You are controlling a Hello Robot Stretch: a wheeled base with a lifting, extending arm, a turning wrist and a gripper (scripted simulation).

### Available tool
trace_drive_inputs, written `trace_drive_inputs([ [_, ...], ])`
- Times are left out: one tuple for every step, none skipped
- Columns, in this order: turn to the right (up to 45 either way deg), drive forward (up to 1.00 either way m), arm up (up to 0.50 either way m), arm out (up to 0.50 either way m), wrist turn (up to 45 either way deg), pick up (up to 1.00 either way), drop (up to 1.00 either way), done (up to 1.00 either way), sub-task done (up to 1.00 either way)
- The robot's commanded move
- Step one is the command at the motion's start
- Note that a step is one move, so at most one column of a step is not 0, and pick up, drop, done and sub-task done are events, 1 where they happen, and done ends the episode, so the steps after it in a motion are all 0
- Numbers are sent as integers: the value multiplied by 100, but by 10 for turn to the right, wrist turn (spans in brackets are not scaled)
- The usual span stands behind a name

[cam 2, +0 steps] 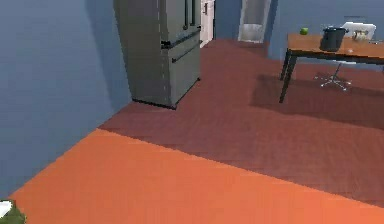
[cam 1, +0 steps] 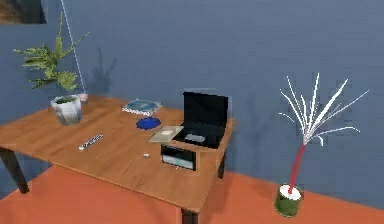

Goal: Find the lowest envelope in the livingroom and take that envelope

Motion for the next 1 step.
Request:
trace_drive_inputs([
  [450, 0, 0, 0, 0, 0, 0, 0, 0],
])
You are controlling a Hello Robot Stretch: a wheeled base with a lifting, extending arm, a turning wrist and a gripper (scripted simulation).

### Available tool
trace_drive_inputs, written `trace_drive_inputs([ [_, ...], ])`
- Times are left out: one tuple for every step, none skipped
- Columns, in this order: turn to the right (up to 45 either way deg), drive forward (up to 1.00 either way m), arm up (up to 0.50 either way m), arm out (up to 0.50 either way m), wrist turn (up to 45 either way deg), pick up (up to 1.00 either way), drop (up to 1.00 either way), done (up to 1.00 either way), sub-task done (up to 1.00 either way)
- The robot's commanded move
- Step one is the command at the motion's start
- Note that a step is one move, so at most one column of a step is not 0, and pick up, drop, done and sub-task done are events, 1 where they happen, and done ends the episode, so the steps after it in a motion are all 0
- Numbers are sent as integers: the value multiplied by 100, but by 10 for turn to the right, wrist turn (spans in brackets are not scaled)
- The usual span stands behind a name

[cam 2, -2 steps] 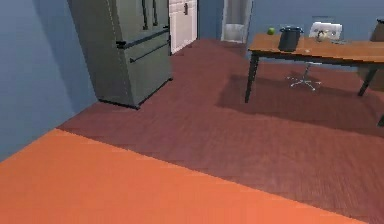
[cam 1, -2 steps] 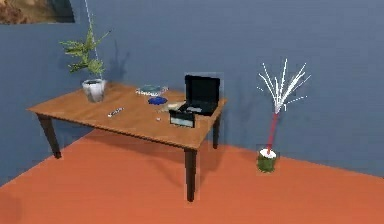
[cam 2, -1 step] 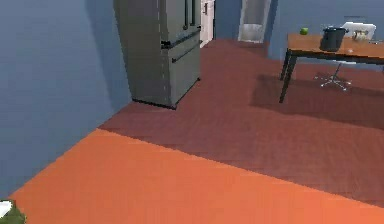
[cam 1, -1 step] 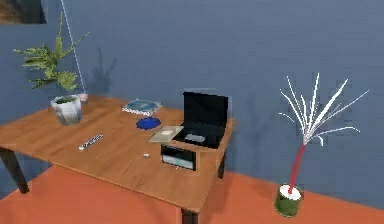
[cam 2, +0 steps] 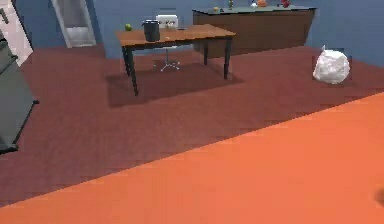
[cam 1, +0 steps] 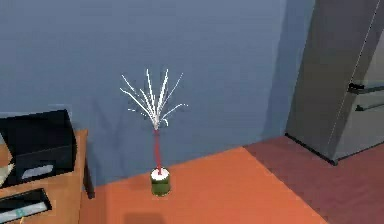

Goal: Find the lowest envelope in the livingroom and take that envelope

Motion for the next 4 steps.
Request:
trace_drive_inputs([
  [450, 0, 0, 0, 0, 0, 0, 0, 0],
  [450, 0, 0, 0, 0, 0, 0, 0, 0],
  [360, 0, 0, 0, 0, 0, 0, 0, 0],
  [0, 100, 0, 0, 0, 0, 0, 0, 0],
])
